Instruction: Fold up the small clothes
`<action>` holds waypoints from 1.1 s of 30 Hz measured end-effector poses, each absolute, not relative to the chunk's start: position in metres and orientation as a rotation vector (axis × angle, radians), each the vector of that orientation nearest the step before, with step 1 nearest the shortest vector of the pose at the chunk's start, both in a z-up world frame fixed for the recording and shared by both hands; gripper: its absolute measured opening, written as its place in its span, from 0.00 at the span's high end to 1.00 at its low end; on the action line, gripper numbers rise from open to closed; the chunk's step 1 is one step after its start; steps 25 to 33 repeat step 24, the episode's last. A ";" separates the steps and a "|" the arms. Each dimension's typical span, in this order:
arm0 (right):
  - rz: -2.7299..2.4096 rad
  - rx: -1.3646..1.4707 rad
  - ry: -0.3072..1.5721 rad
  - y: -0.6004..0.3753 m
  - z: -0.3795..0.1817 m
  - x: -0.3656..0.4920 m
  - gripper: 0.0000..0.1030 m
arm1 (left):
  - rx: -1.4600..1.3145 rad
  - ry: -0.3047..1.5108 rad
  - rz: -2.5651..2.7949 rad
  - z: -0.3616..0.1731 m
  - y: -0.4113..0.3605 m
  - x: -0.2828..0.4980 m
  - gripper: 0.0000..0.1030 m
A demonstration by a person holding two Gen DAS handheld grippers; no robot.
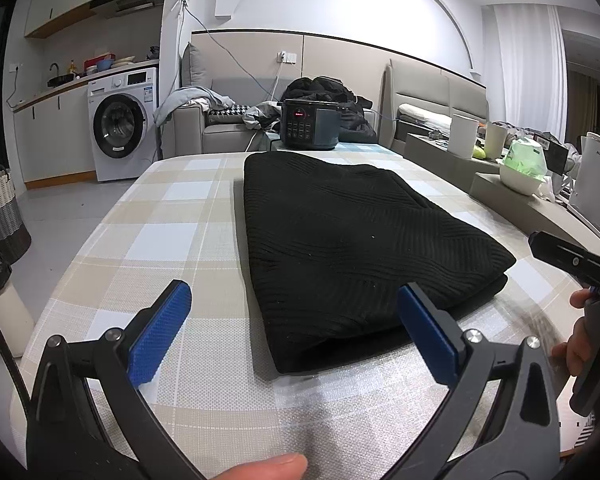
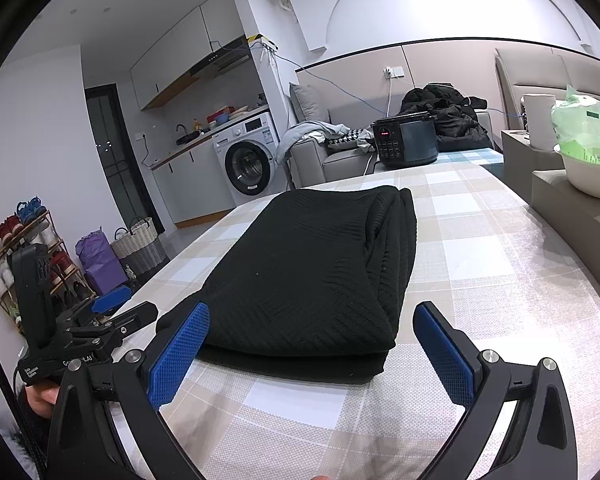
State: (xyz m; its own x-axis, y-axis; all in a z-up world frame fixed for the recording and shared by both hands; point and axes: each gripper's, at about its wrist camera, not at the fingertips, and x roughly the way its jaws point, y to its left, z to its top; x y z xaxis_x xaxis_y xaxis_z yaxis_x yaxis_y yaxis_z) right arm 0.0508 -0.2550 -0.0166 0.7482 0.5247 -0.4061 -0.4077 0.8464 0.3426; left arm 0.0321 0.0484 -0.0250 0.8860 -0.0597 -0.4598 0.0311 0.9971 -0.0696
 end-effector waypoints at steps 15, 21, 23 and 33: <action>0.514 0.225 0.519 -0.253 -0.017 0.054 0.00 | -0.062 0.481 -0.051 -0.025 0.049 0.033 0.01; 0.520 0.216 0.523 -0.252 -0.017 0.055 0.00 | -0.054 0.480 -0.054 -0.026 0.050 0.034 0.01; 0.520 0.217 0.522 -0.253 -0.017 0.056 0.00 | -0.051 0.480 -0.057 -0.027 0.049 0.033 0.01; 0.520 0.218 0.523 -0.253 -0.017 0.056 0.00 | -0.050 0.481 -0.058 -0.028 0.050 0.034 0.01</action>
